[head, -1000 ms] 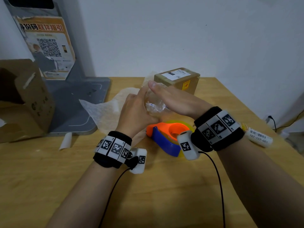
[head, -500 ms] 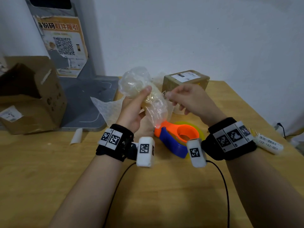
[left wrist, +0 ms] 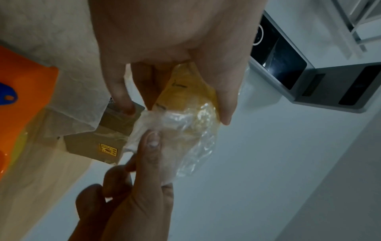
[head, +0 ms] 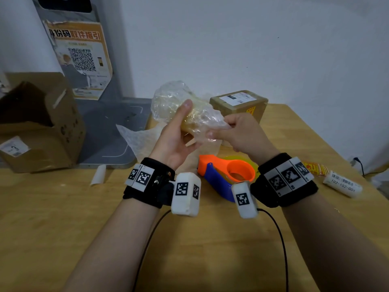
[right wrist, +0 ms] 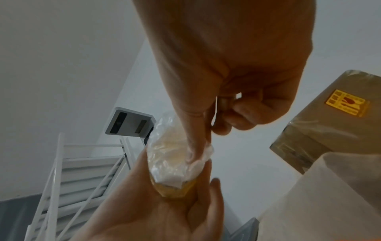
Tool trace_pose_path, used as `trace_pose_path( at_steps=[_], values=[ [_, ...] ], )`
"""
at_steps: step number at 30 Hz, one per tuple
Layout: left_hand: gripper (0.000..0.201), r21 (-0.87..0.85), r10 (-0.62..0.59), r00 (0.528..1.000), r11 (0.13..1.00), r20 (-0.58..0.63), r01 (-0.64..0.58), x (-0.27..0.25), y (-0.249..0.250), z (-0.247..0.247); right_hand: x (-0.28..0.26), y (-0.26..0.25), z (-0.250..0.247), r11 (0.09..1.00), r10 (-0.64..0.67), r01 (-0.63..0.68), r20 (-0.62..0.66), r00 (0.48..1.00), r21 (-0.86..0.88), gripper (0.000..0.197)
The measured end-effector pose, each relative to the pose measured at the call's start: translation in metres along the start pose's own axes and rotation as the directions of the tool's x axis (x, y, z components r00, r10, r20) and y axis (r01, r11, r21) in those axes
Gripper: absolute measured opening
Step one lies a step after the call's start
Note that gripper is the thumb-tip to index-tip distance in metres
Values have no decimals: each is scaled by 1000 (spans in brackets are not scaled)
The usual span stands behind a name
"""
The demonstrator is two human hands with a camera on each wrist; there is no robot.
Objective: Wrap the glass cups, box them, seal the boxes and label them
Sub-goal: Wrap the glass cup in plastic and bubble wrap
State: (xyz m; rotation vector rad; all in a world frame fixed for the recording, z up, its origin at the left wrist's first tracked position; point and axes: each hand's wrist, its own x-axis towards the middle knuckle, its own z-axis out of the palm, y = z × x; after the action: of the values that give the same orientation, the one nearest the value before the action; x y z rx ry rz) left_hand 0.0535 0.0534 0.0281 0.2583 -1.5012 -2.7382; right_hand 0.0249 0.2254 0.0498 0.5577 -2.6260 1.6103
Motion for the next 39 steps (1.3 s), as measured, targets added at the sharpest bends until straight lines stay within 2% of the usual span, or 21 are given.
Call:
trace_pose_path(
  at_steps=[2, 6, 8, 12, 15, 18, 20, 25, 28, 30, 33, 37, 39],
  values=[
    [48, 2, -74, 997, 997, 3, 74, 0, 1, 0, 1, 0, -5, 1000, -2, 2, -5, 1000, 15, 43],
    [61, -76, -227, 970, 969, 93, 234, -2, 2, -2, -1, -4, -9, 995, 17, -20, 30, 999, 95, 37],
    [65, -128, -274, 953, 949, 127, 290, -4, 2, -1, -1, -5, -7, 990, 16, -17, 2, 1000, 143, 31],
    [88, -201, -315, 932, 915, 182, 349, -5, 0, 1, -6, -6, -7, 968, 28, -25, -11, 1000, 249, 39],
    [86, -232, -344, 912, 890, 222, 392, -5, -1, 2, -7, -7, -7, 965, 12, -15, 13, 1000, 262, 31],
    [88, -238, -361, 891, 872, 276, 428, -6, -1, 0, -6, -7, -7, 958, -3, 10, -23, 1000, 288, 27],
    [89, -251, -332, 901, 881, 279, 402, -3, 0, -2, -5, -6, -9, 963, 8, 5, -47, 999, 269, 31],
    [72, -380, -197, 960, 887, 201, 261, 1, -1, -2, -7, -4, -9, 963, 96, -72, -80, 992, 261, 28],
    [61, -391, -161, 981, 900, 106, 190, 6, -3, -4, -7, -3, -9, 924, 171, -153, -20, 985, 350, 16],
    [56, -376, -136, 989, 915, 61, 149, 8, -6, -7, -8, 0, -8, 899, 190, -182, 19, 982, 399, 21],
    [51, -276, -84, 995, 956, 49, 94, 9, -13, -6, -8, -2, -4, 861, 197, -196, 48, 979, 469, 21],
    [52, -9, 37, 998, 999, 50, -37, 12, -22, -7, -4, -11, -1, 853, 205, -234, 113, 972, 467, 17],
    [48, 88, 49, 997, 995, 59, -54, 13, -23, -9, -1, -11, -2, 857, 194, -245, 157, 968, 453, 36]
  ],
)
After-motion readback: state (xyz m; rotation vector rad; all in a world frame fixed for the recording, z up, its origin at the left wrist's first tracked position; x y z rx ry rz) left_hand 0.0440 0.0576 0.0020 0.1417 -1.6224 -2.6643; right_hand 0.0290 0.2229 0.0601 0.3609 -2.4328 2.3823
